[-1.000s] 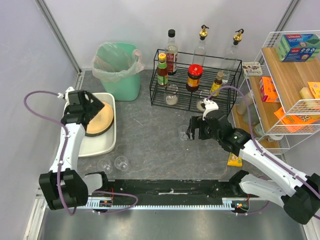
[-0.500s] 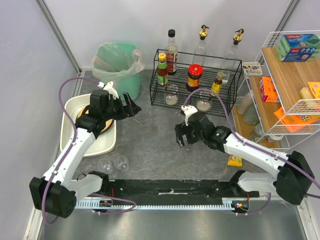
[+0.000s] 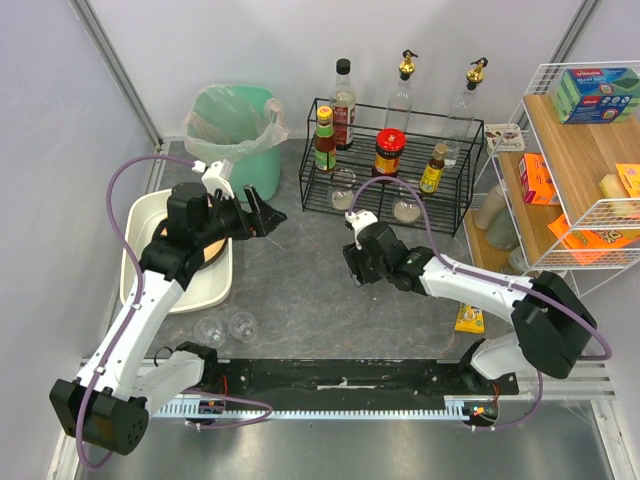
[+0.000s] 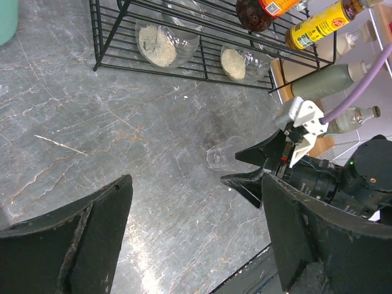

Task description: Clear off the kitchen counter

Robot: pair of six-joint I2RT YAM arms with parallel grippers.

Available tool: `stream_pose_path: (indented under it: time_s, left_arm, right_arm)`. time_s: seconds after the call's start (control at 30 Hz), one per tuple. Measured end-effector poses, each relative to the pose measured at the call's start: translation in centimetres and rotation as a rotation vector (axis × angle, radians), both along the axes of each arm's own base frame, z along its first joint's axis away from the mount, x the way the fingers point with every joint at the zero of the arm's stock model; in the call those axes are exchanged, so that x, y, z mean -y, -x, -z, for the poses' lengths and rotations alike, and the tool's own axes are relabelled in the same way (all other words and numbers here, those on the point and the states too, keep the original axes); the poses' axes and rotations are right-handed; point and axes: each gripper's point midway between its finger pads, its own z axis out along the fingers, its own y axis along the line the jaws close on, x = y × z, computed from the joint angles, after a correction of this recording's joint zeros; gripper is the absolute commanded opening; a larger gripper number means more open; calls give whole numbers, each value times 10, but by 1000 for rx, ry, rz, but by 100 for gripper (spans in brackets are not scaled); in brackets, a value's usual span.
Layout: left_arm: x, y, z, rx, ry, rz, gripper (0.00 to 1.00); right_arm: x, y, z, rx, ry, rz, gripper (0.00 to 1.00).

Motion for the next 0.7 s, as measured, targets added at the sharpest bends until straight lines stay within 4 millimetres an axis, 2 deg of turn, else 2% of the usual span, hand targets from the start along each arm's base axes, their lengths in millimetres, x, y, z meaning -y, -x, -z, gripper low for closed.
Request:
stream_pose_path:
  time_s: [0.1,0.2,0.37,0.4,0.53,0.7]
  left_arm:
    - [0,0,1,-3,-1,0,91]
    - [0,0,2,-8,-3,0,91]
    - [-1,1,4,-16,-15,4,91]
    - [-1,2,4,-18,-17,4,91]
    - [0,3,0,-12,-16,13,91]
    - [8,8,-9,4,12,68,94]
  right_arm:
    - [1,-2,8,-6,19,9,53]
    - [1,-4,14,-9,32,15,37]
    - [0,-9,12,7,21,33,3]
    - [0,-9,11,11,21,34,0]
    - [-1,-11,0,31,-11,55,0]
    - [-10,-7,-35,63,-132,51,0]
